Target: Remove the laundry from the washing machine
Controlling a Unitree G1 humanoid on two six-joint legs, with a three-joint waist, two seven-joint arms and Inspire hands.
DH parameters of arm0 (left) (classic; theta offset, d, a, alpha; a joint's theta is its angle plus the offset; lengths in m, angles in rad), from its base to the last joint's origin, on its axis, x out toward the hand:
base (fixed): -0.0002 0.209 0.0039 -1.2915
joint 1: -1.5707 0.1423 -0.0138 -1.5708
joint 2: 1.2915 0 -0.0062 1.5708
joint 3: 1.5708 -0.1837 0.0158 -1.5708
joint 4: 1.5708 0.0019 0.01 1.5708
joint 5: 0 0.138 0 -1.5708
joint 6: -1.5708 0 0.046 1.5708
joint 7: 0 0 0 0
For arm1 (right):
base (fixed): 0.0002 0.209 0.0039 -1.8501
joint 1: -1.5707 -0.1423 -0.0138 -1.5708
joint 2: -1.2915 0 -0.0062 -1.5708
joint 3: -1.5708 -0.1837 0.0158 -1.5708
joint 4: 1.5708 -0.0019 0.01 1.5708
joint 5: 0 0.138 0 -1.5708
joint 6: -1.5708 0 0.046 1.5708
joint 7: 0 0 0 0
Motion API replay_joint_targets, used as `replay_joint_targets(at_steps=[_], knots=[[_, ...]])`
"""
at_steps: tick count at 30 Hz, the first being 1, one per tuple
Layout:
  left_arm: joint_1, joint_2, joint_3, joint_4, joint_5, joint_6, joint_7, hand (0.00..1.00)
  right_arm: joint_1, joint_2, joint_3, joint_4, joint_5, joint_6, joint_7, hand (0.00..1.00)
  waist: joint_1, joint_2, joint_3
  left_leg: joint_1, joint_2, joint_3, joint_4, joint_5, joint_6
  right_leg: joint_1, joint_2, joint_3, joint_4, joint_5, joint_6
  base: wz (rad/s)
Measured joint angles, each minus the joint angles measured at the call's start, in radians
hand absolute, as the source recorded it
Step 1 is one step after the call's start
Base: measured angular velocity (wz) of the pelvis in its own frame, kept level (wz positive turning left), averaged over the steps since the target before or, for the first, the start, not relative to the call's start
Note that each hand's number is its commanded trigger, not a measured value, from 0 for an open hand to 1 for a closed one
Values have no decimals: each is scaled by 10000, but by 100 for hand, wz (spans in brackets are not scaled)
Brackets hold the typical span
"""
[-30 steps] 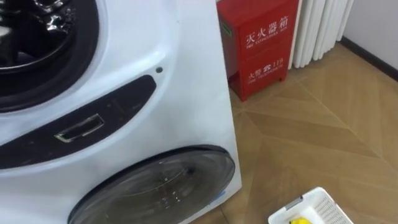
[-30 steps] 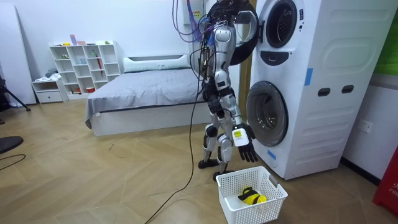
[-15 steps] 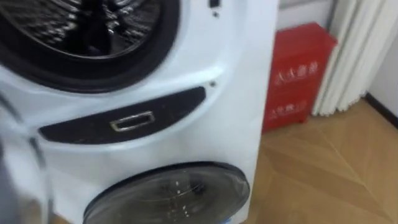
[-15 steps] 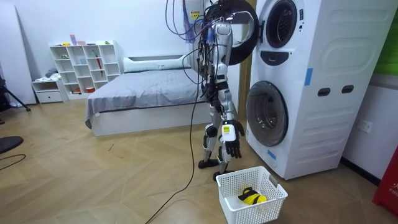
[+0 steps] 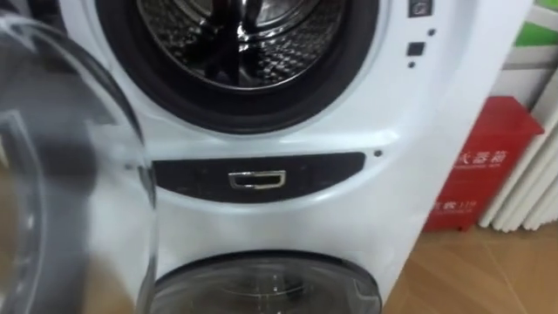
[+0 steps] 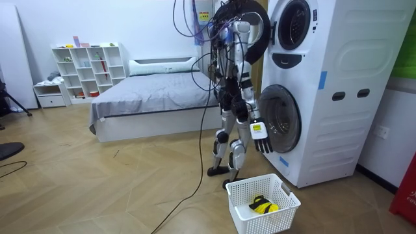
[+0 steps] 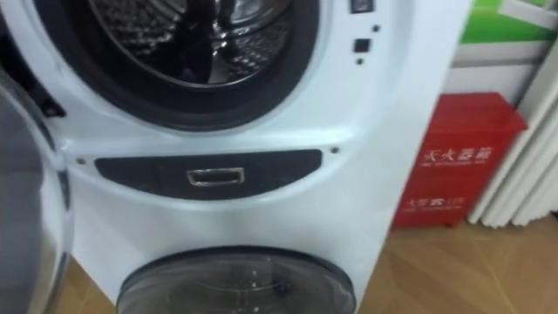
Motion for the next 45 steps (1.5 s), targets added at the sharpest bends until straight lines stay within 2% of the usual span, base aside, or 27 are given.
replay_joint_targets(at_steps=[1,3,5,11,18,30,35,38,39,40,41,42,43,44,45], knots=[[-1,0,7,6,137,11,55,0,36,30,124,119,-185,-6,116,0,56,6,5,36,3,0,13,0,-1,67,-7,-39,-66,3,-2,9],[-63,-8,2,4,342,20,132,0,7,96,416,285,-543,-2,221,0,156,-24,66,150,1,-1,10,-1,-2,227,-17,-92,-217,-2,7,14],[-96,-30,-8,-4,414,30,222,0,-10,187,648,342,-891,7,274,0,299,-24,65,152,0,-13,12,-3,-5,263,-24,-112,-315,-19,11,8],[-163,-70,-35,-3,748,97,308,0,-36,398,1551,422,-1737,25,319,0,324,35,74,162,0,-10,12,-3,-6,310,-26,-140,-311,-33,9,1],[-407,-96,-105,-4,1022,36,308,0,-52,376,1852,365,-2100,-29,297,0,350,45,89,168,5,-22,15,-3,-6,265,-14,-116,-279,-31,7,-1],[-434,-97,-244,-11,1056,-75,447,0,-16,358,2036,392,-2116,-316,284,0,374,81,97,242,22,19,6,-12,-10,257,9,-110,-141,-22,-3,0],[-301,-89,-6,-17,1246,-71,734,0,44,377,2012,367,-2209,-305,353,0,428,54,96,242,161,177,59,-150,-72,225,84,-98,68,-105,-78,-9],[-216,-57,62,-16,1440,-59,898,0,105,369,1941,282,-2539,-282,544,0,481,9,45,54,281,281,749,-554,-164,30,177,-67,528,-407,-193,-8],[-232,-51,181,-16,1485,-59,898,0,142,367,1934,161,-2766,-288,595,0,530,-12,37,-159,327,296,1255,-739,-253,-81,226,-72,770,-497,-268,-8],[-232,-51,252,-16,1515,-62,901,0,126,363,1920,134,-2956,-294,666,0,545,-50,27,-522,351,299,2067,-885,-437,-165,253,-86,952,-536,-323,-10],[-186,-55,277,-29,1519,-62,893,0,134,362,1907,135,-3069,-294,678,0,564,-68,21,-720,371,300,2515,-908,-477,-156,262,-86,957,-548,-350,-17],[-137,-88,293,-149,1522,-59,885,0,135,360,1855,130,-3325,-303,683,0,564,-65,17,-1136,420,281,3483,-909,-485,-112,278,-119,913,-537,-412,-22],[-126,-121,306,-218,1523,-24,869,0,105,349,1730,92,-3399,-325,697,0,545,0,26,-1638,567,198,4539,-890,-513,-106,311,-165,917,-565,-494,-22],[-137,-139,327,-263,1516,4,858,0,80,326,1711,91,-3439,-328,699,0,541,14,12,-1877,651,160,5061,-865,-553,-106,349,-210,935,-579,-538,-24],[-128,-155,366,-369,1509,20,840,0,58,262,1668,88,-3498,-327,701,0,542,64,51,-2185,843,153,5895,-788,-658,-103,427,-250,1005,-615,-624,-34]])
